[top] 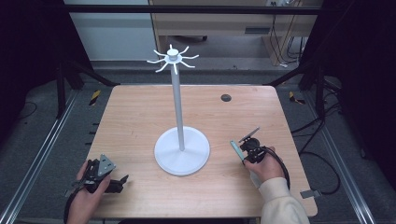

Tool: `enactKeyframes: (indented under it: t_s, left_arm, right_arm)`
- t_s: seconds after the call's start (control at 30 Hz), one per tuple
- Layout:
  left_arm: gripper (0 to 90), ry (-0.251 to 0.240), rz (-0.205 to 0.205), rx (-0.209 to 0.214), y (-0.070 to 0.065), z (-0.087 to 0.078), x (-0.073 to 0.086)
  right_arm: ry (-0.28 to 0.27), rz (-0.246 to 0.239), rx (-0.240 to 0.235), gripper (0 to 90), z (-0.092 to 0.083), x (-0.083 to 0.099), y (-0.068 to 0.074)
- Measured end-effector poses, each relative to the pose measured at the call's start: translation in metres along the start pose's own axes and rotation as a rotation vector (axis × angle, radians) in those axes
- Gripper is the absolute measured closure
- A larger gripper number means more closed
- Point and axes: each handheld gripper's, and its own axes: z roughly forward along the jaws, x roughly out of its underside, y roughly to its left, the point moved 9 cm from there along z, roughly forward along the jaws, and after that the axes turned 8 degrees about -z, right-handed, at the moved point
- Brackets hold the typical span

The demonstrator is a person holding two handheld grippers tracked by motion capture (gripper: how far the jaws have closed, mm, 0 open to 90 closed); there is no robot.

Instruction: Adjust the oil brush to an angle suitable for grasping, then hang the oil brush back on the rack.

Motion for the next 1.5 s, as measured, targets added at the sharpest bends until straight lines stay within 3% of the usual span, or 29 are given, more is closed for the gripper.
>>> enactKeyframes:
  t_s: [0.27,0.63,0.77,0.8,0.83,0.93,1.0,1.03,1.07,1.4,1.5]
  left_arm:
    - [3.5,0.001,0.001,0.001,0.0,0.0,0.0]
    - [3.5,-0.006,-0.003,0.001,0.0,0.0,0.0]
    - [3.5,-0.005,-0.003,0.001,0.0,0.0,0.0]
    - [3.5,-0.004,-0.003,0.0,0.0,0.0,0.0]
    - [3.5,-0.004,-0.003,0.0,0.0,0.0,0.0]
    - [3.5,-0.006,-0.003,0.001,0.0,0.0,0.0]
    - [3.5,-0.004,-0.002,0.001,0.0,0.0,0.0]
    - [3.5,-0.003,0.0,0.001,0.0,0.0,0.0]
    - [3.5,-0.005,-0.002,0.002,0.0,0.0,0.0]
    - [3.6,-0.004,-0.005,-0.002,0.001,0.0,0.0]
    - [3.5,-0.005,-0.007,-0.004,0.001,0.0,0.0]
  right_arm:
    - [0.0,0.029,-0.014,81.7,0.0,0.0,0.0]
    - [-0.042,0.019,-0.003,82.8,-0.009,-0.003,-0.004]
    - [-0.123,0.02,0.0,82.8,-0.019,-0.011,-0.003]
    - [-0.147,-0.002,0.011,82.8,-0.021,-0.014,-0.004]
    - [-0.147,-0.002,0.011,82.8,-0.021,-0.014,-0.004]
    - [-0.221,-0.001,0.005,82.8,-0.031,-0.022,-0.001]
    - [-0.241,0.002,-0.005,82.8,-0.034,-0.024,0.0]
    - [-0.283,0.003,-0.01,82.8,-0.041,-0.028,0.002]
    - [-0.283,0.003,-0.01,82.8,-0.041,-0.028,0.002]
    - [-0.563,-0.022,-0.036,82.8,-0.088,-0.055,0.012]
    - [-0.59,-0.026,-0.037,82.8,-0.094,-0.058,0.013]
